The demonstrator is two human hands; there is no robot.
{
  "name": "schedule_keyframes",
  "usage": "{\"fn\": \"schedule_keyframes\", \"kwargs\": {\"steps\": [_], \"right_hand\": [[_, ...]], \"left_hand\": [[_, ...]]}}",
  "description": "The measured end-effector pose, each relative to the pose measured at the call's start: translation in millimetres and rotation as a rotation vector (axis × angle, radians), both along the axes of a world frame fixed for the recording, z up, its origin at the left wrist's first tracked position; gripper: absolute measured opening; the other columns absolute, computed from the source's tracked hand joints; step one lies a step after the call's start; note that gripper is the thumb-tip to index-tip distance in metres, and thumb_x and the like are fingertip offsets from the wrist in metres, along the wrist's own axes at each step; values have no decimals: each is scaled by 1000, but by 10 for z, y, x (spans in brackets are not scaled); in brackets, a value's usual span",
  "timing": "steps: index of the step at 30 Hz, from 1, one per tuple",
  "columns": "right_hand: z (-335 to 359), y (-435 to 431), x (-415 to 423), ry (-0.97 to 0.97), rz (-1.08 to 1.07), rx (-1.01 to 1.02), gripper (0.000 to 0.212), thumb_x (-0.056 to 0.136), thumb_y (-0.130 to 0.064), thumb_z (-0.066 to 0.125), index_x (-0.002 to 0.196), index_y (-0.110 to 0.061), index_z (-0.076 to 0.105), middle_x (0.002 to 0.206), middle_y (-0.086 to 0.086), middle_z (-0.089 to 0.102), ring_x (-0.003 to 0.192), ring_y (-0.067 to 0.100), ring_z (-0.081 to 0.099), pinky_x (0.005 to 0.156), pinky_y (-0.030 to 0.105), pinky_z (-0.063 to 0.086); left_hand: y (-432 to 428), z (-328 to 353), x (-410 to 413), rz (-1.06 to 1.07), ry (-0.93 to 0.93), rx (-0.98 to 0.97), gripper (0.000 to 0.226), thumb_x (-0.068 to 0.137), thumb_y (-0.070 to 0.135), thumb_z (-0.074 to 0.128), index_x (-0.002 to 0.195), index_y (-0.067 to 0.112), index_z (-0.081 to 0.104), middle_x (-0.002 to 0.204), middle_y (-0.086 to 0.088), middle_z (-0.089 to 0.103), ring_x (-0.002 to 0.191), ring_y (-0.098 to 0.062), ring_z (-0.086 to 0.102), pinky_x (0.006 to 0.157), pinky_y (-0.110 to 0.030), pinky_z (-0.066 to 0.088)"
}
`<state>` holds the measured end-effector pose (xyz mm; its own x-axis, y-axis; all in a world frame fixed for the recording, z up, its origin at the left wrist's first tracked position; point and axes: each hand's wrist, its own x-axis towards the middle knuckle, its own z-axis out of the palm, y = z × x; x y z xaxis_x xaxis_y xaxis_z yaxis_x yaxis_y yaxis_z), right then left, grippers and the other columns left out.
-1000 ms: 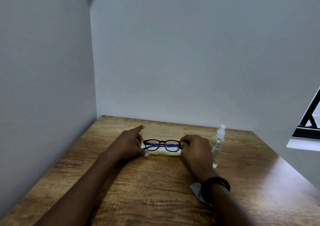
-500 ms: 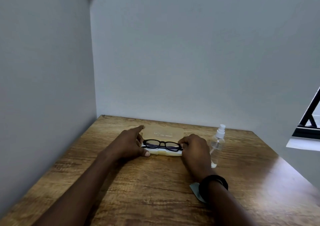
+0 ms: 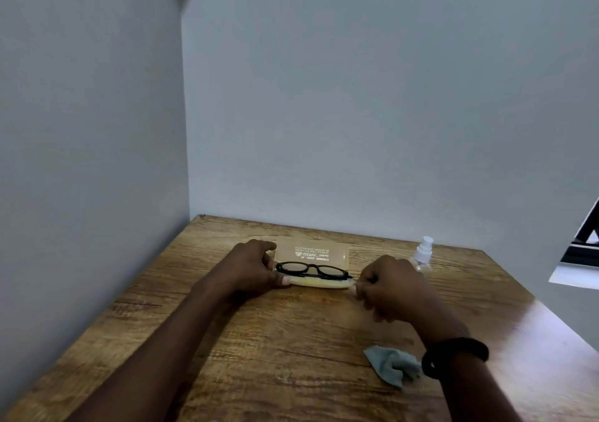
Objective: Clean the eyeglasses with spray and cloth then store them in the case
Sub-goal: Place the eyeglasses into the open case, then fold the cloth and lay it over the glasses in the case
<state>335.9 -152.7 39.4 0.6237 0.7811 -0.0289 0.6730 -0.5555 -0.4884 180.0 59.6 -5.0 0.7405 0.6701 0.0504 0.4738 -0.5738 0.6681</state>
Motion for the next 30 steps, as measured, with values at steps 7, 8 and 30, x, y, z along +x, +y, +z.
{"fn": "schedule_keyframes", "kwargs": {"steps": [7, 8, 30], "right_hand": [[86, -146, -65, -54, 100, -490, 44, 78, -51, 79, 98, -13, 74, 79, -2, 72, 68, 9, 65, 79, 33, 60], [84, -155, -77, -42, 110, -514, 45, 76, -51, 81, 99, -14, 74, 82, -1, 73, 71, 11, 66, 80, 34, 60], [101, -68, -95, 373, 240, 403, 8, 84, 0, 75, 81, -6, 69, 58, 4, 64, 47, 11, 57, 42, 17, 39]], "left_hand": [[-13, 7, 21, 33, 7, 23, 84, 74, 44, 87, 147, 21, 51, 92, 17, 65, 86, 0, 60, 71, -16, 42], [-11, 8, 21, 42, 9, 31, 82, 75, 46, 86, 145, 20, 53, 89, 19, 63, 85, -1, 60, 72, -18, 43], [-114, 75, 22, 176, -156, 70, 59, 80, 54, 78, 128, 23, 67, 117, 0, 72, 95, -11, 62, 82, -26, 45]]}}
